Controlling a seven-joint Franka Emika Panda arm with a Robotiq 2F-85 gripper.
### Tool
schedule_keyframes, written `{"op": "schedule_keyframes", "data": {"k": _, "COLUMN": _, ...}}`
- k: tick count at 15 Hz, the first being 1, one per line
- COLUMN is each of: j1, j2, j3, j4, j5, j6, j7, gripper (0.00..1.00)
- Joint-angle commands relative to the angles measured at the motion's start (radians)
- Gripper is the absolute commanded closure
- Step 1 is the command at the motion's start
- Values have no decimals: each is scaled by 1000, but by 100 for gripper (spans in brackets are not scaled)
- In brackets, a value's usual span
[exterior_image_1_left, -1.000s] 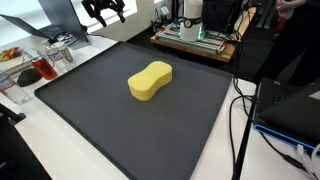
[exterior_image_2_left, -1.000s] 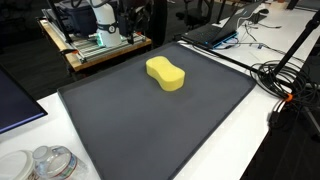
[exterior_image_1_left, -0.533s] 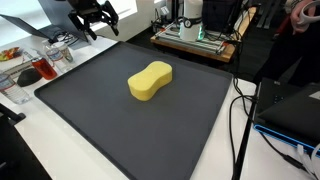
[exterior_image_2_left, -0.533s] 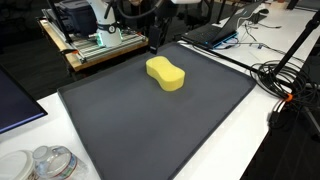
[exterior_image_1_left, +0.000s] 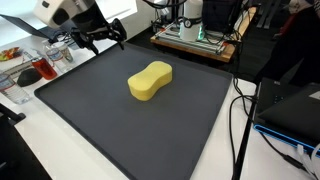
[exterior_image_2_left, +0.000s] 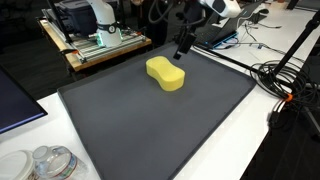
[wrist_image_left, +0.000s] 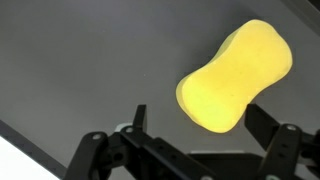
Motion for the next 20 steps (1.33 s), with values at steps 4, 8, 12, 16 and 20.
{"op": "schedule_keyframes", "data": {"k": 4, "j1": 87, "j2": 101, "j3": 33, "j4": 106, "j5": -124, "j6": -30, "j7": -34, "gripper": 0}}
{"op": "schedule_keyframes", "data": {"k": 8, "j1": 134, "j2": 116, "j3": 52, "j4": 103, "j5": -150, "j6": 2, "j7": -26, "gripper": 0}}
{"op": "schedule_keyframes", "data": {"k": 12, "j1": 177, "j2": 130, "j3": 82, "j4": 111, "j5": -142, "j6": -7, "j7": -32, "gripper": 0}}
{"op": "schedule_keyframes", "data": {"k": 16, "j1": 210, "j2": 106, "j3": 93, "j4": 66, "j5": -126, "j6": 0, "j7": 53, "gripper": 0}}
{"op": "schedule_keyframes", "data": {"k": 20, "j1": 213, "j2": 31, "j3": 102, "j4": -36, "j5": -63, "j6": 41, "j7": 281, "gripper": 0}}
